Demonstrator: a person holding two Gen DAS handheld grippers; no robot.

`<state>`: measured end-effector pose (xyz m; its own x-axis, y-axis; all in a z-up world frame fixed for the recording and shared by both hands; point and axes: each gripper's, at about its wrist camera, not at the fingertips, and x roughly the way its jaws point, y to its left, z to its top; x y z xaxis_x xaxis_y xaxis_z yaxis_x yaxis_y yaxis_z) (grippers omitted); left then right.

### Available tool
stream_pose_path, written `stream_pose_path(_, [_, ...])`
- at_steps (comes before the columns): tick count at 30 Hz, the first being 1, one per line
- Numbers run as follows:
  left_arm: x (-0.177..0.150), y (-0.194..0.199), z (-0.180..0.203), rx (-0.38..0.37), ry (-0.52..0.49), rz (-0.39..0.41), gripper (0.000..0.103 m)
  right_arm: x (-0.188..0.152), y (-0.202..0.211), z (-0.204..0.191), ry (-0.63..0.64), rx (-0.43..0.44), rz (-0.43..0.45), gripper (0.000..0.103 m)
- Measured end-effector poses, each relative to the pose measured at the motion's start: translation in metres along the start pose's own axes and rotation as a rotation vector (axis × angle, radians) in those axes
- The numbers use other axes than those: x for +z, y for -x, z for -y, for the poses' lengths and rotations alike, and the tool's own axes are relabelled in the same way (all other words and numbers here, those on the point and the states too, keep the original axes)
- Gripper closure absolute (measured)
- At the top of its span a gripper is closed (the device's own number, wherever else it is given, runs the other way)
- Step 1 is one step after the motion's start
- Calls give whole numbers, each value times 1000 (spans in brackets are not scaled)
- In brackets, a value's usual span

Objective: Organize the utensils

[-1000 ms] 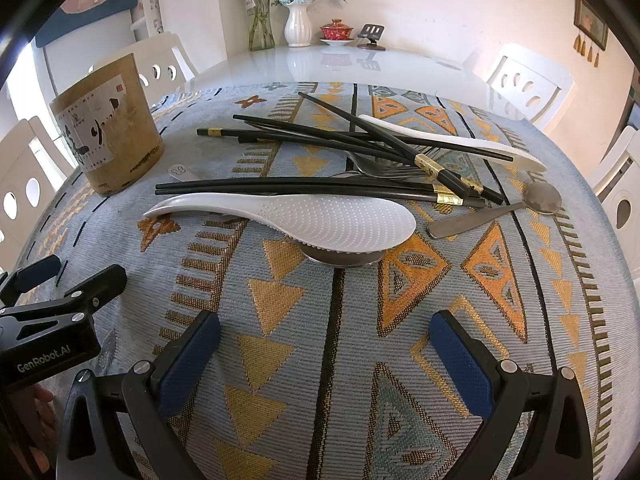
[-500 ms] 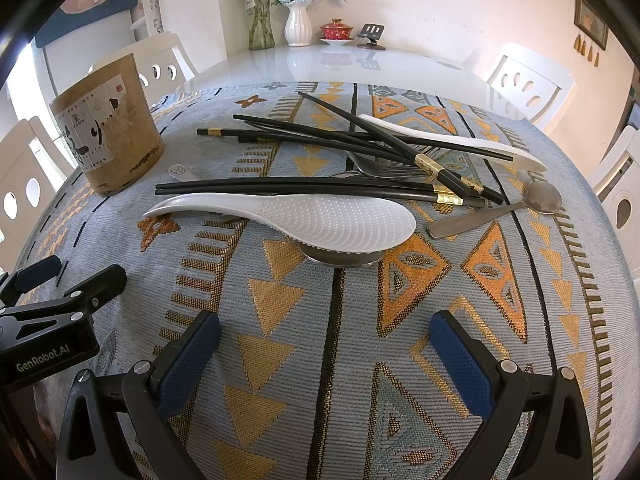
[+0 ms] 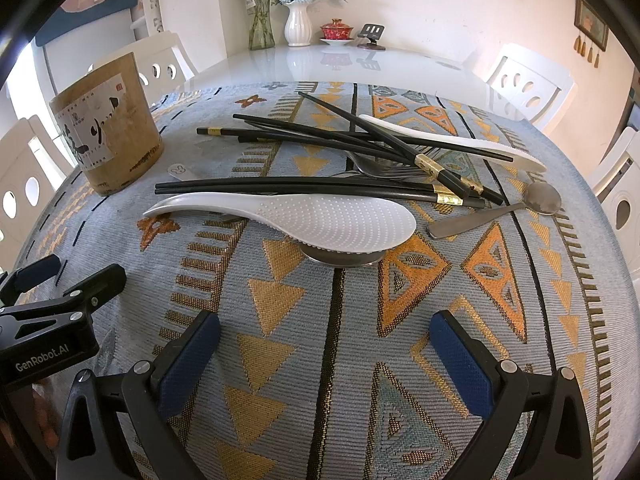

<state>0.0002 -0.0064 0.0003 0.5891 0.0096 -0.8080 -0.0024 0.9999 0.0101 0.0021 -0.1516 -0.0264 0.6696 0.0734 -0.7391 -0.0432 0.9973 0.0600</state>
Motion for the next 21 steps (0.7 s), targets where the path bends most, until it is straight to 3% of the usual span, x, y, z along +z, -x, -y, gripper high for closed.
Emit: stream_pose_path(21, [0, 0, 1, -1, 1, 0, 0, 0, 0, 1, 1, 0, 0, 0])
